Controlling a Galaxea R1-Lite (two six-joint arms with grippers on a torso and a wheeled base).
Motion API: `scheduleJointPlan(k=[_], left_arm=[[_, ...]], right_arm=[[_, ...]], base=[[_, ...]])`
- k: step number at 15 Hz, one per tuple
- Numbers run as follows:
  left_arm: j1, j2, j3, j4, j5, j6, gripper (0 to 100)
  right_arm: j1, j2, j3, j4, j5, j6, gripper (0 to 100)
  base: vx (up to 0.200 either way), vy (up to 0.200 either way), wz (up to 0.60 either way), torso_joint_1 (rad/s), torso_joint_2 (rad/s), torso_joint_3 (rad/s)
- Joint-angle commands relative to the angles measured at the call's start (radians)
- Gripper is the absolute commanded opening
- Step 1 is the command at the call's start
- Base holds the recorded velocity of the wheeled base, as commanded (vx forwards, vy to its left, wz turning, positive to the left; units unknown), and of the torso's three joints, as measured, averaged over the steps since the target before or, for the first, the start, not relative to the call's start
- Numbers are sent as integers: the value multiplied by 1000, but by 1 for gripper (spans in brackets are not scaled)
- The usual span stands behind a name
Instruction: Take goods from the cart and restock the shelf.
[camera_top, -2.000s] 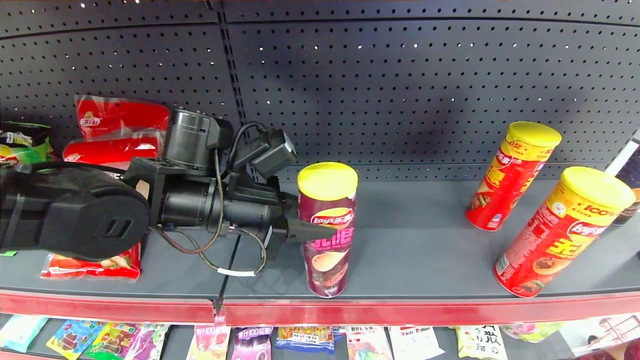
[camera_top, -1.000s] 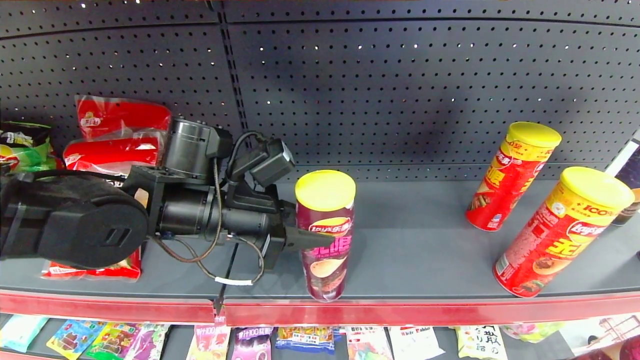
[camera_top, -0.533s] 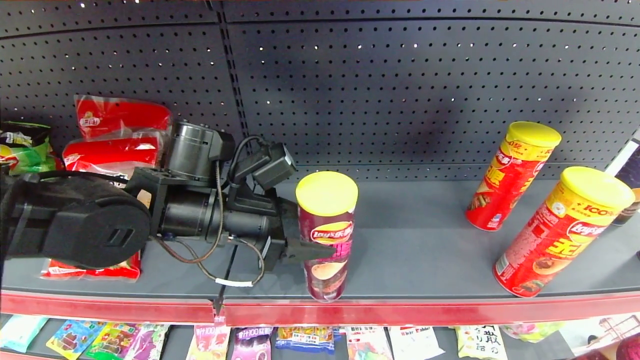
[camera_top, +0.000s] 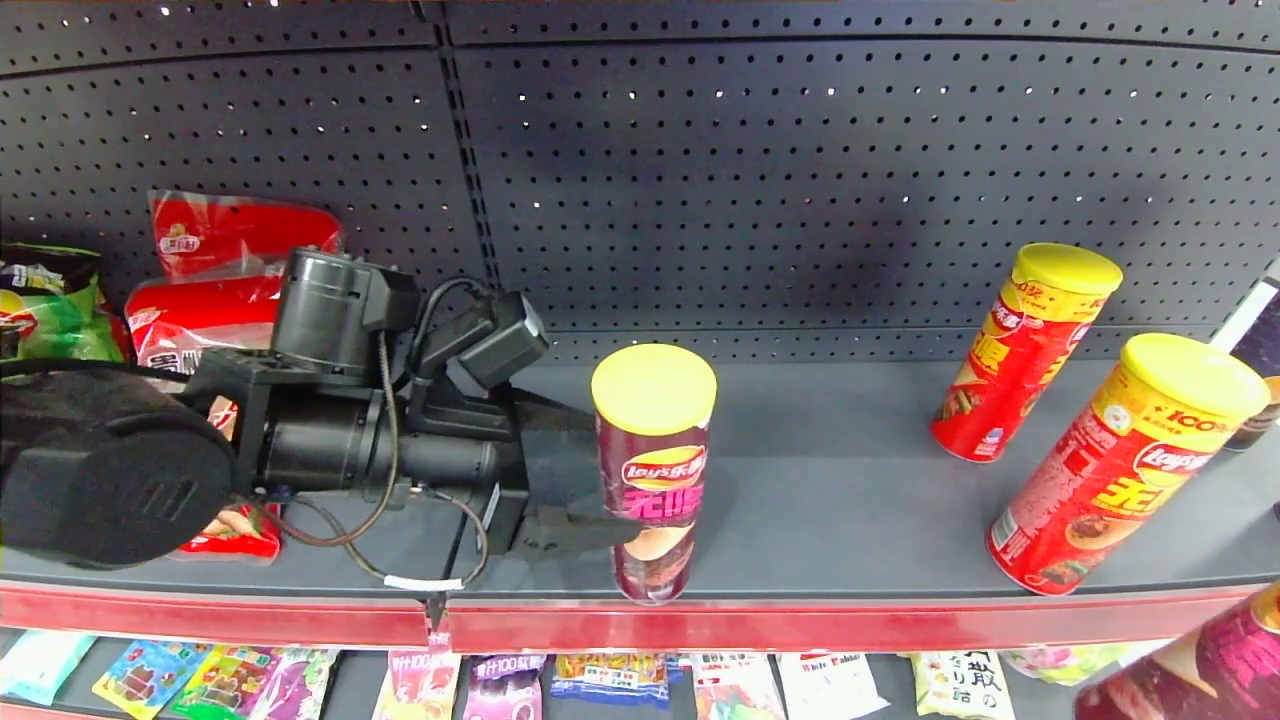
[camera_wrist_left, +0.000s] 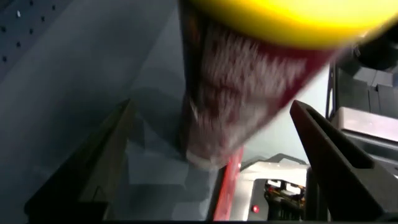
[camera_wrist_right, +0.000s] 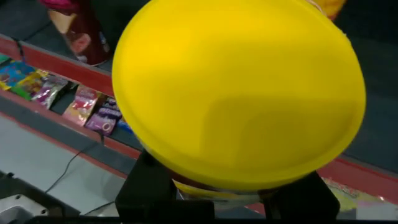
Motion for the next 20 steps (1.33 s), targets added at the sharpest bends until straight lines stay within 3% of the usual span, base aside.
scheduleJointPlan(k=[1,2,6,8,11,17,20], left_arm=[[24,-100,83,1,8,-1,100],[32,-129,110,1,16,-2,100],[44,-296,224,-1,86,-90,100],[44,-338,262,-1,112,-114,100],[44,-395,319,-1,135,-117,100],[44,-404,328,-1,158,-117,100],[44,-399,327,-1,158,-117,100]], right_arm=[[113,201,-129,0,12,0,0],[141,243,-155,-1,12,0,0],[202,424,-285,-9,10,-2,0],[228,470,-320,-9,7,-3,0],[267,560,-406,-9,3,-8,0],[274,683,-488,-20,1,-48,0],[291,761,-485,-142,0,-48,0]], base=[[0,0,0,0,0,0],[0,0,0,0,0,0],[0,0,0,0,0,0],[0,0,0,0,0,0],[0,0,0,0,0,0],[0,0,0,0,0,0],[0,0,0,0,0,0]])
